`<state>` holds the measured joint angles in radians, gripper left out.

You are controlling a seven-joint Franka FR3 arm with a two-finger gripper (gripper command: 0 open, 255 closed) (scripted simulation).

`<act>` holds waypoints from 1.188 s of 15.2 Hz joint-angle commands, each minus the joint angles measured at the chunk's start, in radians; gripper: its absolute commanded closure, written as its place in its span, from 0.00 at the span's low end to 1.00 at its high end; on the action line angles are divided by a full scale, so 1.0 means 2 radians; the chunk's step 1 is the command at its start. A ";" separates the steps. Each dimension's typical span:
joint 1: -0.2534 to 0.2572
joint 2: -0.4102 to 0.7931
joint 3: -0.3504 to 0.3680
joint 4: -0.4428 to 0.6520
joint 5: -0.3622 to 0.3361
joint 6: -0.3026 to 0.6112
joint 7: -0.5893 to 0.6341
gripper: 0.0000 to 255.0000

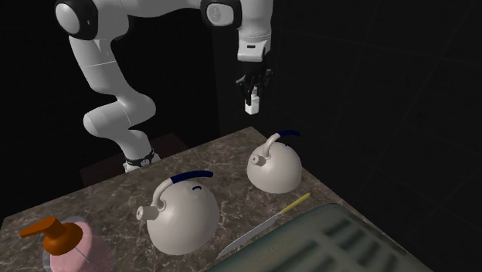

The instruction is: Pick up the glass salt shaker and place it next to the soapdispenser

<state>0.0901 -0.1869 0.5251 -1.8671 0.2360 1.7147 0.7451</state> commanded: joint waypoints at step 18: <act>-0.013 0.013 -0.018 0.125 -0.009 -0.117 -0.004 1.00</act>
<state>0.0712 -0.1505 0.5027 -1.6120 0.2133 1.4899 0.7584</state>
